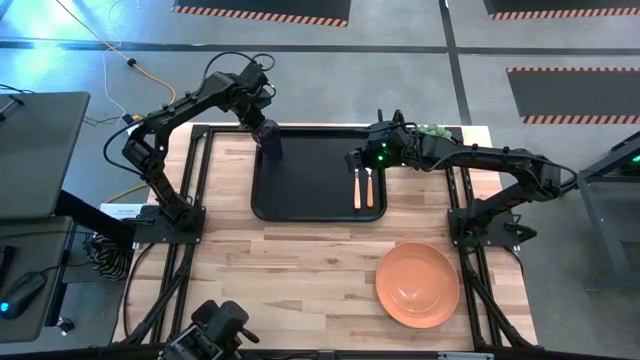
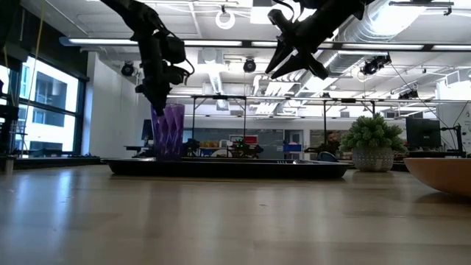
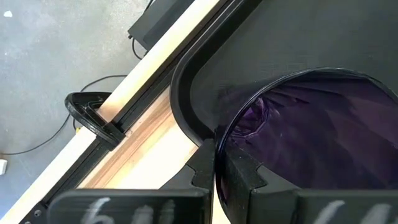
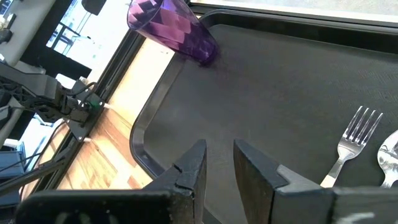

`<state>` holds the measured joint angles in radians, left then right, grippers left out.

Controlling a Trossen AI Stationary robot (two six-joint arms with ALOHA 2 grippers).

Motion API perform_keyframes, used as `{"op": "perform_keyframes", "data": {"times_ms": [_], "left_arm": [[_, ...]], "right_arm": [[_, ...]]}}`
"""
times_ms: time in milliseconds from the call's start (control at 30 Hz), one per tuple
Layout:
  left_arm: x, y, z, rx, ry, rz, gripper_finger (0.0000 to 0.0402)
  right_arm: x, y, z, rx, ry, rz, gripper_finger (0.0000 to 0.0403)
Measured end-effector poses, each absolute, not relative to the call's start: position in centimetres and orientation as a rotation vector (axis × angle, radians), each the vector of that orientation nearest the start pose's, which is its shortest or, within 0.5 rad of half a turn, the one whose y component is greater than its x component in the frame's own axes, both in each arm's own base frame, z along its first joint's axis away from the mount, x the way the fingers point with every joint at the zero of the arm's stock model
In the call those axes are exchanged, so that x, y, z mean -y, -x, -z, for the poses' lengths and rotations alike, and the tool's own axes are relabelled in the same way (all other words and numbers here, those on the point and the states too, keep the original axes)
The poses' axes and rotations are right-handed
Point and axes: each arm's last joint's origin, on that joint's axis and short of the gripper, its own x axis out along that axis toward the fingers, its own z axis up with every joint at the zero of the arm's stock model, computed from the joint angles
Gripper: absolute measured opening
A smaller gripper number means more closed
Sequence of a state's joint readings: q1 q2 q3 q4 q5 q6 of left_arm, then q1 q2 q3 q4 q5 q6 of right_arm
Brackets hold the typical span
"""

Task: Pick and place plate/cup/fork/spoon on tray
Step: Put the violet glass cup on the black tray to the top right of the orange fork

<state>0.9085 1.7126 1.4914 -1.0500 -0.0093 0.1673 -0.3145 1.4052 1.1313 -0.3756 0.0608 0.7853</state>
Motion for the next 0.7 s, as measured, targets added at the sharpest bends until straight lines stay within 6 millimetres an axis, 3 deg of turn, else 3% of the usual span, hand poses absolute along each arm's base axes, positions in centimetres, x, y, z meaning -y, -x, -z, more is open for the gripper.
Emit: {"op": "perform_keyframes", "data": {"times_ms": [267, 700], "left_arm": [[-26.63, -20.82, -27.72, -1.238, 0.426, -0.682, 0.0013], [-26.62, -20.79, -27.7, -1.241, 0.426, -0.683, 0.0079]], "right_arm": [[9.62, -29.0, -29.69, -0.474, -0.83, 0.6, 0.0071], [9.62, -29.0, -29.69, -0.474, -0.83, 0.6, 0.0071]]}}
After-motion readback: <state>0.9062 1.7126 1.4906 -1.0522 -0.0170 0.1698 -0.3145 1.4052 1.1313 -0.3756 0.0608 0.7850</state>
